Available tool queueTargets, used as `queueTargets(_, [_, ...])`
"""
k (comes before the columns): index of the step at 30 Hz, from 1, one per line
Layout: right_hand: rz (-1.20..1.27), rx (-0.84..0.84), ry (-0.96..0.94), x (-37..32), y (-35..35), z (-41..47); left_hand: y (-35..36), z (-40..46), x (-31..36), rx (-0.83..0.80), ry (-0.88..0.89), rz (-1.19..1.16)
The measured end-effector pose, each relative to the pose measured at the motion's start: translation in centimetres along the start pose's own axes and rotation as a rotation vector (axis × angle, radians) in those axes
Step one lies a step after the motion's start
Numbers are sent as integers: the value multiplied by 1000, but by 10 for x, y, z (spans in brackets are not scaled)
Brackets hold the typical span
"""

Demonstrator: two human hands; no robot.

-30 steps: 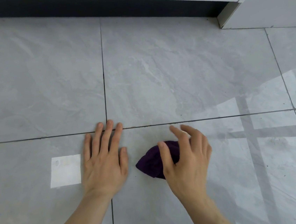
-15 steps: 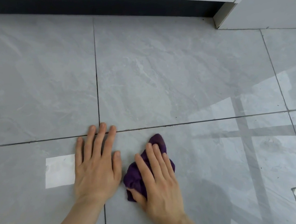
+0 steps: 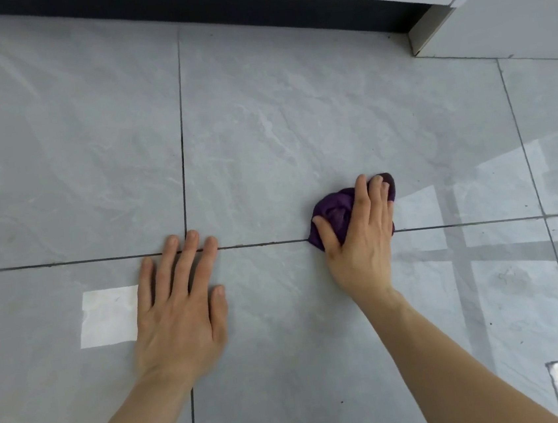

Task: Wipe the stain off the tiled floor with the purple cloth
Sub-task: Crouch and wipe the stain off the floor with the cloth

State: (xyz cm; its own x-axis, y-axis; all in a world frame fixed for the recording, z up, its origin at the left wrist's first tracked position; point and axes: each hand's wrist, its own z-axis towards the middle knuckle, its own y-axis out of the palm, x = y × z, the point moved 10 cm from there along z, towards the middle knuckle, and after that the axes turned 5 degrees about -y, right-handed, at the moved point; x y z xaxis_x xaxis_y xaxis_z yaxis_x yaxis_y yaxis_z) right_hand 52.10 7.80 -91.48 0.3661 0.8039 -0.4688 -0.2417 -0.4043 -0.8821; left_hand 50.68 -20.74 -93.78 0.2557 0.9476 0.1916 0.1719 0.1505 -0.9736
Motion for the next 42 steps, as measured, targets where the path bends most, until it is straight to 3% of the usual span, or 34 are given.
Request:
queueTargets(9, [165,-163,-370,-100,45,-61,-2,-1,0,6,1,19])
queueTargets(19, [99,-332,-474,-104,37,-106,-6,0,0,21,5,28])
queueTargets(22, [61,-295,-411,-93,20,-104,-6,-1,2,13,5,11])
queueTargets(27, [-39,-28,-198,-38,-29,-74,-6,-1,1,12,1,4])
queueTargets(31, [-38,-34,93,9,-22,-67,-5,-2,1,23,5,8])
queueTargets(36, [22,74,152,10,-11,-76,-5,-1,1,35,2,15])
queueTargets(42, [69,11,24,-43,20,-71,-5,-2,2,40,1,12])
